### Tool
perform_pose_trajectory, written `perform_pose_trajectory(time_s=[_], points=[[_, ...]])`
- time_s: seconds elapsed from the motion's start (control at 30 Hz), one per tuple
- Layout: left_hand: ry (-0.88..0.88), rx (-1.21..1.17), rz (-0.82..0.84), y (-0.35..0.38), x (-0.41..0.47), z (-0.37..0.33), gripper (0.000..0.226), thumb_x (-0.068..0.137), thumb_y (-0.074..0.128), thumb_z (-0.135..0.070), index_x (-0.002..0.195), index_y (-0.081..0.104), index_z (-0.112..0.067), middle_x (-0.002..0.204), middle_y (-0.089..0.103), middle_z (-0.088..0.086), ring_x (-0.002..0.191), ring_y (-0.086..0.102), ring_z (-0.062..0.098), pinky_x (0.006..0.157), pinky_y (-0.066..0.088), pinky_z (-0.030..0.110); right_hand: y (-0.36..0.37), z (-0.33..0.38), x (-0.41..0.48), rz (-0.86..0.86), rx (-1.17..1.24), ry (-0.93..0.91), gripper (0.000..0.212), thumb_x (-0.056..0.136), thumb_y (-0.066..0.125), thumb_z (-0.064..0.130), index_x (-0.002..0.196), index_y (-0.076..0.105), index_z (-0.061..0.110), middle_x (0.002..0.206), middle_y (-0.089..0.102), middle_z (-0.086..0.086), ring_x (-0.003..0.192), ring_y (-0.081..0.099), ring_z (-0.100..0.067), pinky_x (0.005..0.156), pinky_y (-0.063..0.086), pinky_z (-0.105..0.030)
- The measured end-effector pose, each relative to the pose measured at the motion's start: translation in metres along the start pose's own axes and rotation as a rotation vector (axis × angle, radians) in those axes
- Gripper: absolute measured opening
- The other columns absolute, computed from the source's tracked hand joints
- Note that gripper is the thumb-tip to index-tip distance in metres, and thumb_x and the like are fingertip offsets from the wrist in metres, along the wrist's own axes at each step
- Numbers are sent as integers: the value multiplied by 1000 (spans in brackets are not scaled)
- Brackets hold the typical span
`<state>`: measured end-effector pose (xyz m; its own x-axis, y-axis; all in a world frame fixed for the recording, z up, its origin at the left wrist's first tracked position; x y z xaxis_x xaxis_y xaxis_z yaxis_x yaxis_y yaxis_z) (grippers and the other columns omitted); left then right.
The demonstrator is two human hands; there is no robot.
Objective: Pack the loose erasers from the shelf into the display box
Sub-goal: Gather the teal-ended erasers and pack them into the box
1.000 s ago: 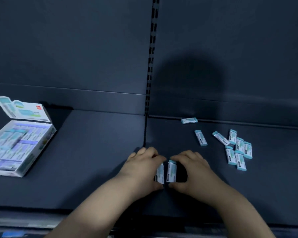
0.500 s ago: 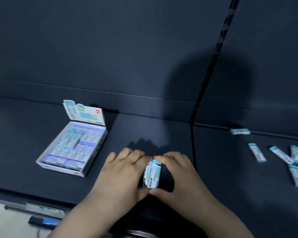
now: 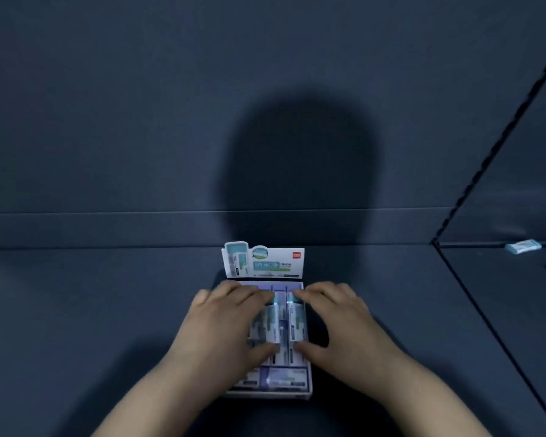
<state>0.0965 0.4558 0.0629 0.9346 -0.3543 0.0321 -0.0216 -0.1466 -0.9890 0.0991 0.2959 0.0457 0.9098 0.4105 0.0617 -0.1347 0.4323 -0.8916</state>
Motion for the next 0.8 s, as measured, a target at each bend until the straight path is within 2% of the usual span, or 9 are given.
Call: perform_pose_trajectory(time_s=[0.07,0.13,0.17,0.47,0.53,0.67,0.73,0.8], points=[[37,-14,39,5,9,4,78,74,48,-70,141,33,-34,136,41,-20,127,36,8,93,30,30,4,0,10,18,-35,54,76,79,61,50,142,22,35,139,26,17,128,19,-4,108,17,-20],[30,-4,24,7,9,2,91,76,45,-72,147,3,-35,149,15,-20,136,12,6,104,17,28,0,-3,7,3,-18,91,81,76,64,53,142,20,38,139,25,19,127,16,-2,101,13,-13],[21,11,30,6,10,4,94,75,45,-73,147,-1,-35,150,10,-20,137,8,6,106,15,27,-1,-6,5,-13,-8,109,82,75,64,54,142,20,39,138,25,19,126,16,0,97,11,-11],[95,30,48,5,8,19,84,79,47,-69,147,8,-37,146,18,-20,135,12,6,105,17,28,0,-10,-9,-60,7,148,79,71,67,56,138,32,37,134,29,20,124,21,2,100,12,-10],[111,36,40,4,11,10,81,81,45,-68,146,10,-36,145,20,-20,134,14,6,105,17,28,-3,-12,-11,-65,-9,144,79,71,66,58,139,31,37,133,29,21,125,21,1,100,13,-11],[162,73,-23,0,20,-21,75,84,43,-64,146,16,-34,144,28,-16,133,21,10,105,18,29,-19,-24,-23,-82,-6,169,78,73,63,59,139,29,38,119,23,27,124,21,0,99,12,-11],[160,79,-39,0,26,-41,72,85,44,-62,146,20,-32,142,32,-13,132,25,12,105,19,30,-28,-33,-32,-74,-18,169,76,75,61,59,140,26,40,121,25,26,122,20,2,97,12,-10],[150,104,-27,2,34,-61,71,82,51,-60,143,32,-29,135,43,-10,126,36,16,101,26,33,-37,-44,-40,-60,-39,153,76,76,58,60,141,23,40,130,27,23,122,18,2,98,12,-11]])
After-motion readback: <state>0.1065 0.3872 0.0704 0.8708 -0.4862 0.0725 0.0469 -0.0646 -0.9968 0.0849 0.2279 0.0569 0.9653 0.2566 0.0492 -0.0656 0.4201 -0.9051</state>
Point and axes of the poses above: each hand's wrist, its own x-axis towards the middle knuckle, its own y-axis out of the palm, z = x × y, the point moved 4 cm from there along x, towards the middle knuckle
